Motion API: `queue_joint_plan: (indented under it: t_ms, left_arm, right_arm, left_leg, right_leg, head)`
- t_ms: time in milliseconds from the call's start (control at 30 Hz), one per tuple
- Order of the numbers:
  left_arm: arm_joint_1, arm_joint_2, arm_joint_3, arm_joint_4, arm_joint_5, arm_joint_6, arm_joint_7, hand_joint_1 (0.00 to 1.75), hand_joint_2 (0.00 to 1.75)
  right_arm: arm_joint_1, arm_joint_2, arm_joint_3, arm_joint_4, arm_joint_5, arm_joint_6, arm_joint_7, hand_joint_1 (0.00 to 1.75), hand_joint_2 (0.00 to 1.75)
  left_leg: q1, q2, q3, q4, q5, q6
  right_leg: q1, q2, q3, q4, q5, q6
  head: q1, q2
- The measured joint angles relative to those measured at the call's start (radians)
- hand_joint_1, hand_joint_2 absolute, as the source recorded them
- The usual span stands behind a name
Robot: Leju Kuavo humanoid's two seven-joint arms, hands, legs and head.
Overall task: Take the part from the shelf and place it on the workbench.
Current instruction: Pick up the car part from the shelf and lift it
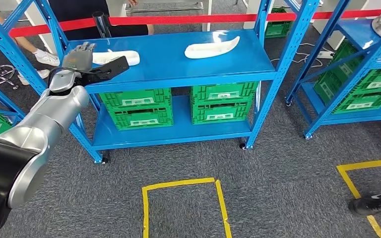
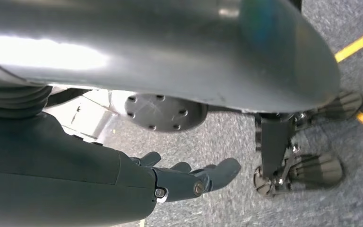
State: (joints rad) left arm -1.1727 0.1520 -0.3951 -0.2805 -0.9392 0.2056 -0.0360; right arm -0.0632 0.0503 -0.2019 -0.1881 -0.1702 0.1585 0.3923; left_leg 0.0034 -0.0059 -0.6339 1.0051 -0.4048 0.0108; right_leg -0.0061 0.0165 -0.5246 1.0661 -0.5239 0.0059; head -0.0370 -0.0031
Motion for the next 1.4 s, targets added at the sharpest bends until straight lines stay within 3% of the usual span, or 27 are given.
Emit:
queue_joint_plan:
  t_ms: [67, 133, 167, 200, 233, 300, 367, 500, 567, 633, 667, 700, 733, 800, 867, 967, 1033, 1067, 1133, 1200, 1233, 1300, 1367, 1400]
  left_arm:
    - [-0.004, 0.004, 0.005, -0.003, 0.000, 0.001, 0.002, 0.00, 0.00]
    - [0.000, 0.008, 0.008, -0.003, 0.000, 0.001, 0.005, 0.00, 0.00]
    - [0.002, 0.009, 0.009, -0.003, 0.000, 0.000, 0.006, 0.00, 0.00]
    - [0.004, 0.009, 0.009, -0.003, 0.000, -0.001, 0.008, 0.00, 0.00]
    - [0.005, 0.010, 0.009, -0.003, 0.000, -0.002, 0.009, 0.00, 0.00]
    - [0.006, 0.013, 0.010, -0.002, 0.000, -0.003, 0.012, 0.00, 0.00]
    - [0.006, 0.015, 0.011, -0.001, 0.000, -0.005, 0.013, 0.00, 0.00]
    - [0.004, 0.025, 0.014, -0.002, 0.001, -0.008, 0.015, 0.00, 0.00]
    - [0.004, 0.029, 0.016, -0.003, 0.002, -0.010, 0.015, 0.00, 0.00]
    - [0.010, 0.032, 0.017, -0.001, 0.002, -0.013, 0.017, 0.00, 0.00]
    - [0.015, 0.033, 0.017, 0.000, 0.002, -0.015, 0.018, 0.00, 0.00]
    - [0.019, 0.034, 0.017, 0.000, 0.002, -0.015, 0.018, 0.00, 0.00]
    - [0.021, 0.034, 0.017, 0.001, 0.002, -0.015, 0.018, 0.00, 0.00]
    - [0.022, 0.037, 0.017, 0.002, 0.002, -0.015, 0.019, 0.00, 0.00]
    - [0.022, 0.040, 0.017, 0.003, 0.002, -0.015, 0.020, 0.00, 0.00]
    - [0.019, 0.042, 0.017, 0.000, 0.002, -0.016, 0.021, 0.00, 0.00]
    - [0.013, 0.041, 0.017, -0.003, 0.002, -0.016, 0.020, 0.00, 0.00]
    - [0.012, 0.040, 0.017, -0.004, 0.002, -0.017, 0.020, 0.00, 0.00]
    - [0.013, 0.039, 0.017, -0.004, 0.002, -0.019, 0.019, 0.00, 0.00]
    - [0.018, 0.038, 0.017, -0.004, 0.002, -0.021, 0.018, 0.00, 0.00]
    - [0.020, 0.038, 0.017, -0.003, 0.002, -0.022, 0.018, 0.00, 0.00]
    - [0.021, 0.038, 0.018, -0.003, 0.001, -0.025, 0.017, 0.00, 0.00]
    - [0.021, 0.037, 0.018, -0.002, 0.001, -0.027, 0.015, 0.00, 0.00]
    - [0.022, 0.037, 0.019, -0.002, 0.001, -0.028, 0.014, 0.00, 0.00]
  right_arm:
    - [-0.006, 0.001, 0.000, 0.000, 0.003, 0.001, -0.001, 0.00, 0.00]
    - [-0.007, 0.001, 0.001, 0.000, 0.005, 0.001, -0.002, 0.00, 0.00]
    - [-0.006, 0.001, 0.001, 0.000, 0.006, 0.000, 0.001, 0.00, 0.00]
    - [-0.006, 0.001, 0.001, 0.000, 0.008, 0.000, 0.004, 0.00, 0.00]
    - [-0.006, 0.001, 0.001, 0.000, 0.009, -0.001, 0.007, 0.00, 0.00]
    - [-0.006, 0.001, 0.001, 0.000, 0.009, 0.000, 0.008, 0.00, 0.00]
    - [-0.005, 0.001, 0.001, 0.000, 0.009, 0.000, 0.010, 0.00, 0.00]
    - [-0.007, 0.002, 0.001, 0.000, 0.009, 0.000, 0.019, 0.00, 0.00]
    - [-0.008, 0.002, 0.001, 0.000, 0.009, 0.000, 0.014, 0.00, 0.00]
    - [-0.007, 0.002, 0.001, 0.000, 0.009, 0.000, 0.002, 0.00, 0.00]
    - [-0.005, 0.002, 0.001, 0.000, 0.009, 0.000, 0.000, 0.00, 0.00]
    - [-0.004, 0.002, 0.001, 0.000, 0.009, 0.000, -0.001, 0.00, 0.00]
    - [-0.003, 0.002, 0.001, 0.000, 0.009, 0.000, 0.000, 0.00, 0.00]
    - [-0.003, 0.002, 0.001, 0.000, 0.009, 0.000, 0.001, 0.00, 0.00]
    - [-0.004, 0.003, 0.001, 0.000, 0.009, 0.000, -0.003, 0.00, 0.00]
    - [-0.005, 0.003, 0.001, 0.000, 0.009, -0.001, -0.004, 0.00, 0.00]
    - [-0.008, 0.003, 0.001, 0.000, 0.009, 0.000, 0.000, 0.00, 0.00]
    - [-0.010, 0.003, 0.001, 0.000, 0.009, 0.000, 0.000, 0.00, 0.00]
    - [-0.010, 0.003, 0.001, 0.000, 0.009, 0.000, -0.001, 0.00, 0.00]
    - [-0.007, 0.003, 0.001, 0.000, 0.009, 0.000, 0.001, 0.00, 0.00]
    - [-0.006, 0.003, 0.001, 0.000, 0.009, 0.000, 0.004, 0.00, 0.00]
    - [-0.005, 0.003, 0.001, 0.000, 0.009, 0.000, 0.006, 0.00, 0.00]
    - [-0.004, 0.003, 0.001, 0.000, 0.009, 0.000, 0.001, 0.00, 0.00]
    - [-0.004, 0.003, 0.001, 0.000, 0.009, 0.000, 0.000, 0.00, 0.00]
  left_leg:
    - [0.000, -0.002, 0.021, -0.003, -0.015, 0.011]
    - [-0.001, -0.004, 0.040, -0.003, -0.034, 0.015]
    - [-0.001, -0.007, 0.052, -0.003, -0.045, 0.015]
    - [-0.001, -0.009, 0.066, -0.003, -0.057, 0.013]
    - [-0.001, -0.011, 0.081, -0.002, -0.069, 0.011]
    - [-0.003, -0.012, 0.107, -0.001, -0.093, 0.004]
    - [-0.007, -0.014, 0.123, -0.003, -0.117, -0.006]
    - [-0.008, -0.013, 0.145, 0.030, -0.129, -0.032]
    - [-0.006, -0.007, 0.097, 0.119, -0.158, -0.041]
    - [-0.004, -0.005, 0.013, 0.233, -0.205, -0.048]
    - [-0.003, -0.005, -0.021, 0.261, -0.221, -0.049]
    - [-0.002, -0.004, -0.040, 0.258, -0.221, -0.048]
    - [-0.002, -0.004, -0.044, 0.224, -0.197, -0.045]
    - [-0.004, -0.003, -0.024, 0.099, -0.089, -0.036]
    - [-0.009, -0.003, -0.003, 0.015, -0.018, -0.026]
    - [-0.009, -0.006, 0.022, -0.001, -0.014, -0.010]
    - [-0.004, -0.007, 0.043, -0.006, -0.024, 0.002]
    - [-0.003, -0.006, 0.052, -0.007, -0.032, 0.006]
    - [-0.002, -0.007, 0.065, -0.007, -0.049, 0.009]
    - [0.000, -0.008, 0.082, -0.006, -0.068, 0.006]
    - [0.002, -0.009, 0.094, -0.004, -0.080, 0.002]
    - [0.006, -0.008, 0.119, -0.001, -0.106, -0.008]
    - [0.006, -0.009, 0.136, 0.003, -0.130, -0.021]
    - [0.005, -0.010, 0.143, 0.005, -0.137, -0.029]
  right_leg:
    - [-0.002, -0.007, -0.076, 0.117, -0.014, 0.007]
    - [-0.003, -0.009, -0.163, 0.218, -0.063, 0.013]
    - [-0.003, -0.009, -0.192, 0.232, -0.081, 0.015]
    - [-0.003, -0.009, -0.205, 0.216, -0.081, 0.015]
    - [-0.003, -0.010, -0.204, 0.169, -0.054, 0.014]
    - [0.000, -0.014, -0.178, 0.036, 0.052, 0.005]
    - [0.005, -0.017, -0.155, -0.041, 0.111, -0.006]
    - [0.001, -0.013, -0.114, -0.058, 0.106, -0.034]
    - [0.000, -0.012, -0.090, -0.059, 0.098, -0.048]
    - [0.000, -0.009, -0.074, -0.059, 0.082, -0.052]
    - [0.000, -0.007, -0.065, -0.059, 0.073, -0.052]
    - [0.001, -0.006, -0.054, -0.059, 0.063, -0.051]
    - [0.001, -0.005, -0.041, -0.059, 0.052, -0.050]
    - [0.004, -0.004, -0.014, -0.058, 0.031, -0.047]
    - [0.007, -0.001, 0.003, -0.057, 0.011, -0.039]
    - [0.008, -0.001, 0.007, -0.031, 0.006, -0.026]
    - [0.007, -0.003, -0.030, 0.038, 0.012, -0.018]
    - [0.005, -0.004, -0.069, 0.094, 0.003, -0.012]
    - [0.000, -0.006, -0.160, 0.205, -0.038, -0.001]
    - [-0.005, -0.009, -0.220, 0.237, -0.061, 0.008]
    - [-0.007, -0.010, -0.227, 0.207, -0.042, 0.011]
    - [-0.013, -0.016, -0.205, 0.079, 0.060, 0.015]
    - [-0.012, -0.022, -0.181, -0.017, 0.127, 0.006]
    - [-0.011, -0.023, -0.175, -0.033, 0.134, -0.004]
  head:
    - [0.002, 0.000]
    - [0.002, 0.000]
    - [0.002, 0.000]
    - [0.003, 0.000]
    - [0.003, 0.000]
    - [0.004, 0.000]
    - [0.004, 0.000]
    - [0.004, 0.000]
    - [0.001, 0.000]
    - [-0.001, 0.000]
    - [-0.001, 0.000]
    - [-0.002, 0.000]
    - [-0.002, 0.000]
    - [-0.003, 0.000]
    - [-0.004, 0.000]
    - [-0.005, 0.000]
    - [-0.002, 0.000]
    - [-0.001, 0.000]
    - [0.001, 0.000]
    - [0.001, 0.000]
    - [0.002, 0.000]
    - [0.002, 0.000]
    - [0.004, 0.000]
    - [0.005, 0.000]
